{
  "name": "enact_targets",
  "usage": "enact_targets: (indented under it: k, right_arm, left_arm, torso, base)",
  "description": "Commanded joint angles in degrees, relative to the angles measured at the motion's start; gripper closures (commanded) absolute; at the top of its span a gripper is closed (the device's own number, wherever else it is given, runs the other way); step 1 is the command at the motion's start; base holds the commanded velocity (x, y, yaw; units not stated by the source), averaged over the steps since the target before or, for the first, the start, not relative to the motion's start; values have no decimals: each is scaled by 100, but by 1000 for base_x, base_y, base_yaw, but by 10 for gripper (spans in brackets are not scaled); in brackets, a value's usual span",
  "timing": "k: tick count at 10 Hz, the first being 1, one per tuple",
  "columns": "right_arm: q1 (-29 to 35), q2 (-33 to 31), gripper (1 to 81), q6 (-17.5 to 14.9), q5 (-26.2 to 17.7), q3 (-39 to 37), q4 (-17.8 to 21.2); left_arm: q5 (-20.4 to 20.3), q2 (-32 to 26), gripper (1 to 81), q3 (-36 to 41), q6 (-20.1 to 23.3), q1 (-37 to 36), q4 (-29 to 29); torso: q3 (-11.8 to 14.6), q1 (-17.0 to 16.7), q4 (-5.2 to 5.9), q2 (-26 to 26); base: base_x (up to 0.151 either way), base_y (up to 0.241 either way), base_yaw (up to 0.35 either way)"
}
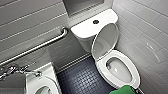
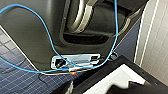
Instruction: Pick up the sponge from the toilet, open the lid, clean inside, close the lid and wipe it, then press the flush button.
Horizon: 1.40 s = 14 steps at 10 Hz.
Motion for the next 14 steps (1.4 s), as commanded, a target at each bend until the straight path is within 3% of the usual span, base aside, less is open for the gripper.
enact_targets:
  k: [1, 3, 4, 6, 7, 8, 9, 14]
  right_arm:
    - [281, -161, 811, -21, -546, 164, -28]
    - [202, -136, 811, -48, -546, 155, -81]
    - [124, -100, 811, -48, -546, 120, -107]
    - [-280, 49, 811, -48, -581, -125, -326]
    - [-517, 137, 811, -48, -616, -310, -459]
    - [-789, 269, 811, -48, -651, -521, -616]
    - [-1097, 427, 811, -48, -852, -845, -801]
    - [-2381, 963, 811, -31, -2865, -2884, -1355]
  left_arm:
    - [551, -110, 10, 82, 27, 263, 32]
    - [551, -110, 10, 82, 19, 263, 32]
    - [551, -110, 10, 82, 27, 255, 32]
    - [551, -127, 10, 82, 18, 220, 23]
    - [560, -136, 10, 82, 18, 202, 23]
    - [560, -145, 10, 82, 18, 176, 23]
    - [560, -145, 10, 82, 18, 149, 14]
    - [569, -215, 10, 82, -17, -53, -47]
  torso:
    - [316, -356, -286, 551]
    - [663, -629, -589, 975]
    - [880, -765, -638, 1187]
    - [1276, -1027, -509, 1587]
    - [1356, -1167, -547, 1799]
    - [1134, -1303, -557, 2005]
    - [1250, -1403, -557, 2142]
    - [1340, -2035, -560, 3120]
  base:
    - [0, 0, 0]
    - [0, 0, 0]
    - [0, 0, 0]
    - [0, 0, 0]
    - [0, 0, 0]
    - [0, 0, 0]
    - [0, 0, 0]
    - [0, 0, 0]
